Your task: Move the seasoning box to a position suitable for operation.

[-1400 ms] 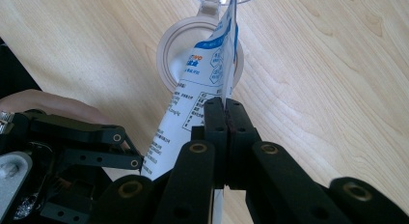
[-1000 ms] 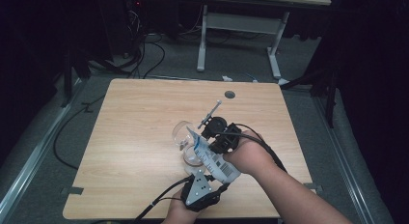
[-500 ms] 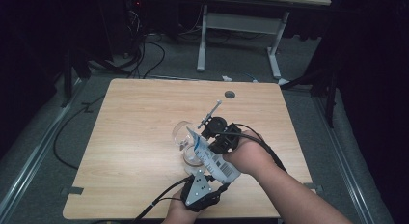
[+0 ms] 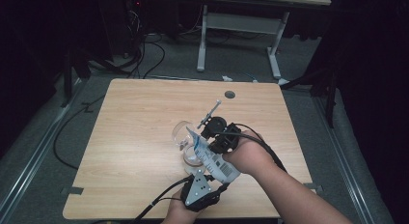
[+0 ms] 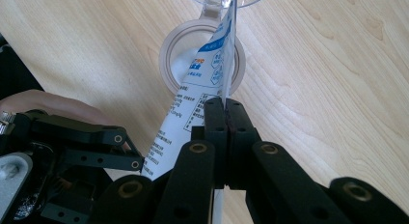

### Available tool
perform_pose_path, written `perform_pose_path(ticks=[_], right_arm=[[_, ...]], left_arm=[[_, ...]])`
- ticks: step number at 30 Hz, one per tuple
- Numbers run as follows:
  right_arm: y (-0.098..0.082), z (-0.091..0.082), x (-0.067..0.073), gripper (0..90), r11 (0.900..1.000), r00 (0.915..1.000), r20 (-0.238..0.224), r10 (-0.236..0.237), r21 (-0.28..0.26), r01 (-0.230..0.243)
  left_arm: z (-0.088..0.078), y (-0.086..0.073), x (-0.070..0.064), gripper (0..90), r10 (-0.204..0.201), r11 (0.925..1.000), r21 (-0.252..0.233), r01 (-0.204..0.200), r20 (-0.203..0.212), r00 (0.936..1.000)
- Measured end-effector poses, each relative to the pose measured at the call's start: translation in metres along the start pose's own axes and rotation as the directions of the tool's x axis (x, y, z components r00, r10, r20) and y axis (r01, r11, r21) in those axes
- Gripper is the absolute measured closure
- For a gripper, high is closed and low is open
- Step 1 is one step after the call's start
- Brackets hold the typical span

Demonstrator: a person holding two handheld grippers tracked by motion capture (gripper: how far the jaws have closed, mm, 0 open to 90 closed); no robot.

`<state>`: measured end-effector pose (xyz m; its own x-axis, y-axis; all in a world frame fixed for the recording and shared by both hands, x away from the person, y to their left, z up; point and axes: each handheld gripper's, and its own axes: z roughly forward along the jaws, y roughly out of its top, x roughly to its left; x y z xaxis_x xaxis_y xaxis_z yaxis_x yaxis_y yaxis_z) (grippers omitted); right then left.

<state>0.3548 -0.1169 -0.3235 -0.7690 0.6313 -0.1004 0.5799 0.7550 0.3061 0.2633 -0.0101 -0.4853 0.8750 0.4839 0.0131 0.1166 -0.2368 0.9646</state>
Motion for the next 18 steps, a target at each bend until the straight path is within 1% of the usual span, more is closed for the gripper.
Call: perform_pose_path(ticks=[18], right_arm=[[0.001, 0.001, 0.0002, 90.0, 1.0, 1.0, 0.005, -0.008, 0.003, 0.008]], left_arm=[[0.0001, 0.0003, 0.0001, 61.4, -0.005, 1.0, -0.001, 0.005, 0.001, 1.0]])
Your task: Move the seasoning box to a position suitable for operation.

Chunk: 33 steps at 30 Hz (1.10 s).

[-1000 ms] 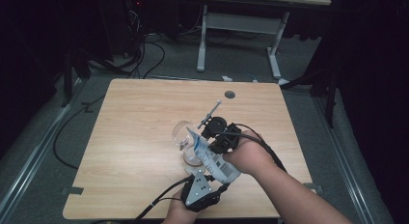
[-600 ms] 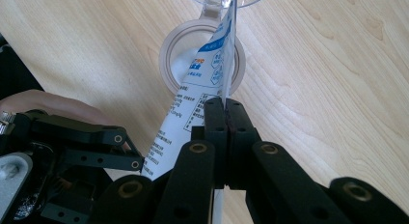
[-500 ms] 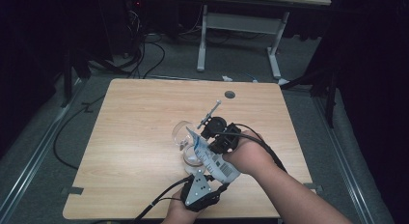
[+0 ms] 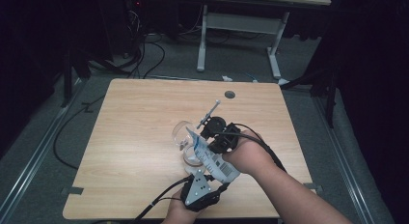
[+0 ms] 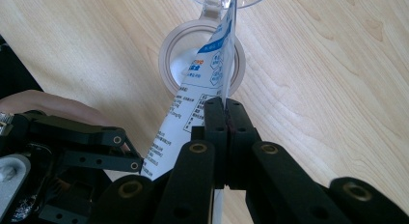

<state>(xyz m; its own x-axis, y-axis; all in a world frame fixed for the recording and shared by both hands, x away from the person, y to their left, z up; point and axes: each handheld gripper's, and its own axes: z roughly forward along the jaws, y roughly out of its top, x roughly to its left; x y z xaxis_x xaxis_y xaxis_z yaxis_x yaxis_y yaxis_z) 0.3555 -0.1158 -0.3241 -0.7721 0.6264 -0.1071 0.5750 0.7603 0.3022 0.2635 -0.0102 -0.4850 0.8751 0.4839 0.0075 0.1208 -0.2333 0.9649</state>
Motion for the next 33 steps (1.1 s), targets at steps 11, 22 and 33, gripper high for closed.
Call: perform_pose_path(ticks=[11, 22, 33], right_arm=[[0.0006, 0.0008, 0.0005, 90.0, 1.0, 1.0, 0.0, -0.002, 0.005, 0.002], [0.0028, 0.0013, 0.0002, 90.0, 1.0, 1.0, 0.003, -0.004, 0.004, 0.004], [0.0049, 0.0031, 0.001, 90.0, 1.0, 1.0, 0.001, -0.006, 0.0, 0.006]], left_arm=[[0.0001, 0.0, -0.0002, 61.3, 0.001, 1.0, 0.002, -0.001, 0.0, 1.0], [0.0004, 0.0005, 0.0013, 61.1, -0.004, 1.0, 0.001, 0.004, -0.004, 1.0], [-0.0002, 0.0009, 0.002, 60.6, -0.006, 1.0, 0.002, 0.006, -0.006, 1.0]])
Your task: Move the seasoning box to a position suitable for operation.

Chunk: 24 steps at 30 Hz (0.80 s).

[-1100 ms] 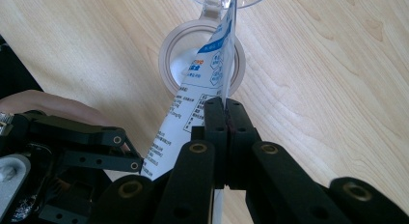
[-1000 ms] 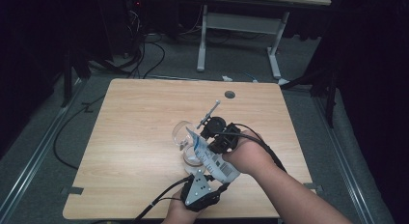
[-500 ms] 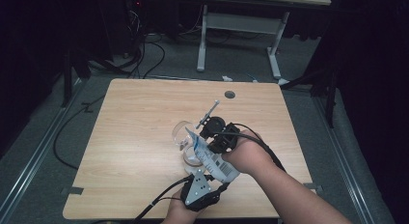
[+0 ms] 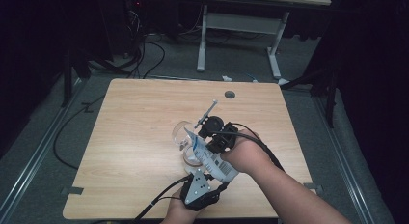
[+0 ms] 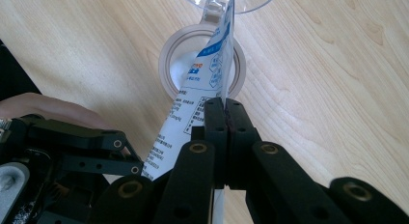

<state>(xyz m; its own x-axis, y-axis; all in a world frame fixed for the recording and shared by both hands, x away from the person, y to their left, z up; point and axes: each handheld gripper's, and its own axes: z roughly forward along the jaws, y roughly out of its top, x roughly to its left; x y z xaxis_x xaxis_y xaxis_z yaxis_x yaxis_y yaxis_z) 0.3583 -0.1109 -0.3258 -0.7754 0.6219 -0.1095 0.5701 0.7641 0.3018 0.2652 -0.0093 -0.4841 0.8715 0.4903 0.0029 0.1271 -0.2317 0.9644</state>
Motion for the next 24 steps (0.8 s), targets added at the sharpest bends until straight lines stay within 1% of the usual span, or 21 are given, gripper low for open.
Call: perform_pose_path(ticks=[7, 11, 24], right_arm=[[0.0011, -0.0021, 0.0003, 90.0, 1.0, 1.0, 0.001, 0.002, -0.005, -0.002], [0.0024, -0.0035, 0.0004, 90.0, 1.0, 1.0, 0.003, -0.005, -0.006, 0.005], [0.0028, -0.004, 0.0007, 90.0, 1.0, 0.9999, 0.004, -0.01, -0.003, 0.01]], left_arm=[[-0.0013, 0.0013, 0.0013, 60.5, -0.001, 1.0, -0.007, 0.001, -0.002, 1.0], [-0.0018, 0.0019, 0.0014, 60.5, -0.003, 0.9999, -0.013, 0.003, -0.002, 1.0], [-0.0022, 0.0026, 0.001, 60.4, -0.005, 0.9999, -0.012, 0.005, 0.002, 1.0]])
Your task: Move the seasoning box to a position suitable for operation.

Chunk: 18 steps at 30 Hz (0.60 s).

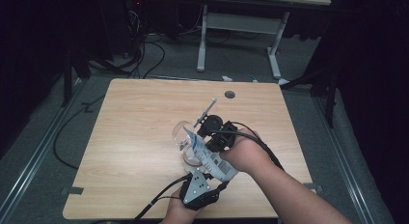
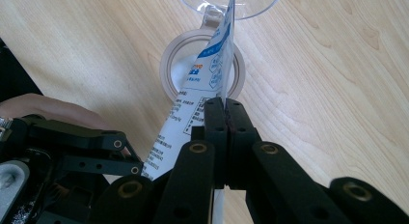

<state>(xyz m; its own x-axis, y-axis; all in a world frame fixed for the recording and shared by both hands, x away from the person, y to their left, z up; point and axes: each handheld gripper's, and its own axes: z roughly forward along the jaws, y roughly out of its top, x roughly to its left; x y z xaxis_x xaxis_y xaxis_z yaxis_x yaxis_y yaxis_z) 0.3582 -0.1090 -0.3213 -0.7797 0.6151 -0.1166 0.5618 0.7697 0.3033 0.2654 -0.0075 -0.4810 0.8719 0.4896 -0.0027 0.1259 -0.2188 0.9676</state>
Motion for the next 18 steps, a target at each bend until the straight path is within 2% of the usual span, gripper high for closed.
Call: perform_pose_path(ticks=[18], right_arm=[[0.0022, -0.0024, 0.0005, 90.0, 1.0, 1.0, 0.007, -0.001, -0.003, 0.001]], left_arm=[[-0.0009, 0.0012, 0.0004, 58.4, -0.002, 1.0, -0.01, 0.002, 0.002, 1.0]])
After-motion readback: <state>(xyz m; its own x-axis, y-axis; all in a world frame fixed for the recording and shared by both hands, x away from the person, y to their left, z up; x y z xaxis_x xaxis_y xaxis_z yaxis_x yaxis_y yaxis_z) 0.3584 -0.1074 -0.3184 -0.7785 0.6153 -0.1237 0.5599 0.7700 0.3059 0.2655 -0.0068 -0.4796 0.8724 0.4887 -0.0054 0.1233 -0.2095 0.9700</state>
